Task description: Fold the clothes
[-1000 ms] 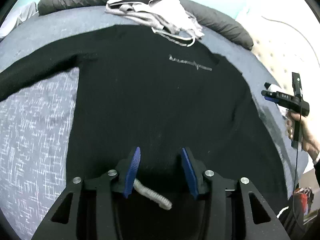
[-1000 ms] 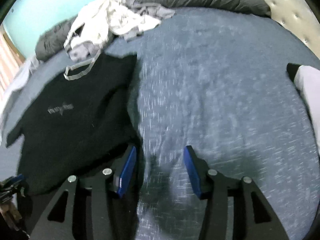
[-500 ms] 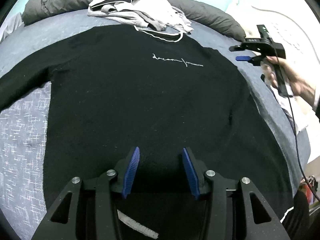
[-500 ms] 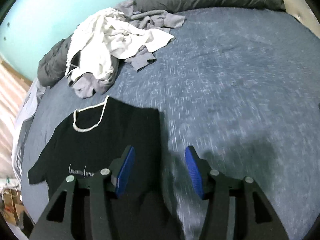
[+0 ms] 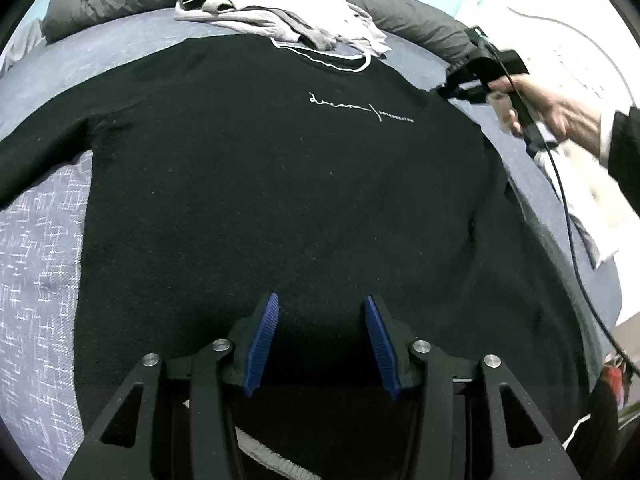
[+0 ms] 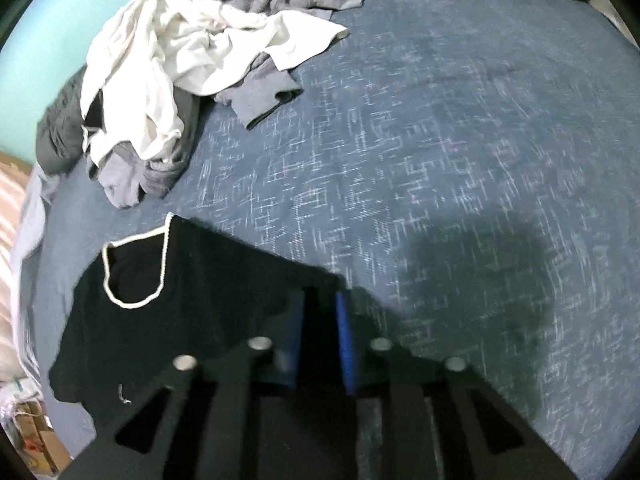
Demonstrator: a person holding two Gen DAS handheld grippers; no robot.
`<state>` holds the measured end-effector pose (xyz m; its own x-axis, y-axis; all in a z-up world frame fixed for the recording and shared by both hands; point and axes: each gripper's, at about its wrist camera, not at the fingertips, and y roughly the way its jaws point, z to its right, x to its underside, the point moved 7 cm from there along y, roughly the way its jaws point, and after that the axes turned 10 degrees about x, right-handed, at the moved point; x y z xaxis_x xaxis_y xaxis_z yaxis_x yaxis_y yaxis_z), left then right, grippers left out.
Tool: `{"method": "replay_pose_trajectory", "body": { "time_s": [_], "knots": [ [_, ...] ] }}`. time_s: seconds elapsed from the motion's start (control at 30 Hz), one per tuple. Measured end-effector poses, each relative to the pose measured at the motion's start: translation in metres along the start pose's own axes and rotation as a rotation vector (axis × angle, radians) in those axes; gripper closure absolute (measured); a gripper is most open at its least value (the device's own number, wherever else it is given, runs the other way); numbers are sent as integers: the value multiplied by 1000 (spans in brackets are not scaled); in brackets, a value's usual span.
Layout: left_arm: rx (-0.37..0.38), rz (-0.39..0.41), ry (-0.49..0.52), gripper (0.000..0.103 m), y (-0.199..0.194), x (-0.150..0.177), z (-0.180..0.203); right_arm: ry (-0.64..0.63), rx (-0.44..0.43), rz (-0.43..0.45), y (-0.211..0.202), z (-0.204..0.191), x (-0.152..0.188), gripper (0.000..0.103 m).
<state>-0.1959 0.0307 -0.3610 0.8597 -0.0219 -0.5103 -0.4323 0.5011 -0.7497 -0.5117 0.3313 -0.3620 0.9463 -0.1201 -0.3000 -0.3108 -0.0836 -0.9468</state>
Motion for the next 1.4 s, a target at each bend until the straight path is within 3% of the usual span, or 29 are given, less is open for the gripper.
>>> {"method": "replay_pose_trajectory", "body": {
  "time_s": [0.37, 0.43, 0.57, 0.67, 0.97, 1.13, 1.2, 1.4],
  "knots": [
    [8, -2, -1, 54, -1, 3, 0, -399, 285, 160, -5, -35, -13, 99],
    [11, -1, -6, 54, -1, 3, 0, -406, 286, 170, -3, -34, -12, 99],
    [18, -1, -16, 54, -1, 2, -2, -299, 196, 234, -22, -21, -21, 98],
    [20, -1, -21, 54, -1, 1, -2, -201, 82, 238, -40, -3, -17, 90],
    [14, 2, -22, 54, -4, 4, -2, -15, -170, 148, -55, 43, 75, 71],
    [12, 1, -22, 53, -1, 2, -1, 35, -239, 129, -50, 48, 116, 73],
    [12, 2, -22, 53, -1, 2, -1, 55, -229, 144, -48, 53, 129, 97],
    [13, 4, -26, 53, -1, 3, -2, 216, -206, 232, -58, 82, 142, 97]
  ]
}}
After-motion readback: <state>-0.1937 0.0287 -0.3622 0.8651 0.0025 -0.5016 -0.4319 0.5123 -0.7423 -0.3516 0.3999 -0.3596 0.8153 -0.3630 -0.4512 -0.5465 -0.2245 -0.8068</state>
